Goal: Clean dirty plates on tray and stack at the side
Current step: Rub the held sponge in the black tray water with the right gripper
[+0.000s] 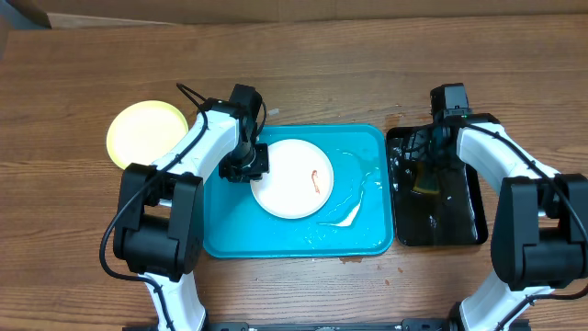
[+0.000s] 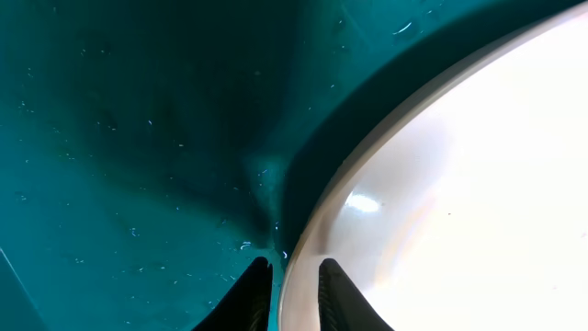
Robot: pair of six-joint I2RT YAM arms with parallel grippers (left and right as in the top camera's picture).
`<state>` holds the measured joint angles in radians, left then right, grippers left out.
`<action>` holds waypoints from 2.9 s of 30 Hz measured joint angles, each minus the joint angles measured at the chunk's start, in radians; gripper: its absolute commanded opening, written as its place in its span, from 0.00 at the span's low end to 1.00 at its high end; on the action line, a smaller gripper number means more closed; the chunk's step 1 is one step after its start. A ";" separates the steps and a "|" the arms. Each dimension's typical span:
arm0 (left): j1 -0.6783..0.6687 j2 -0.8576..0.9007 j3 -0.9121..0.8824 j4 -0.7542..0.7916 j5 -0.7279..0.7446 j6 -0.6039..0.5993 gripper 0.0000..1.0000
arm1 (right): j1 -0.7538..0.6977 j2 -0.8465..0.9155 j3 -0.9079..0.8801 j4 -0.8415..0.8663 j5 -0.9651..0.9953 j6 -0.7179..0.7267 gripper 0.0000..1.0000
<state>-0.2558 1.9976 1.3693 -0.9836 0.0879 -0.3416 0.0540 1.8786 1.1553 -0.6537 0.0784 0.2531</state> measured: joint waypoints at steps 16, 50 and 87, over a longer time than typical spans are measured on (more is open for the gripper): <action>0.000 0.000 0.000 -0.009 0.000 0.000 0.25 | 0.000 0.000 0.144 -0.258 0.004 -0.001 0.91; 0.000 0.000 0.000 -0.008 0.000 0.000 0.25 | 0.000 0.000 0.054 -0.235 -0.064 -0.045 0.41; 0.000 0.000 -0.002 0.016 0.000 -0.003 0.26 | 0.000 0.000 0.048 -0.214 -0.075 -0.097 0.04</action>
<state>-0.2558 1.9976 1.3674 -0.9676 0.0879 -0.3450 0.0540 1.8786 1.2030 -0.8673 0.0036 0.1562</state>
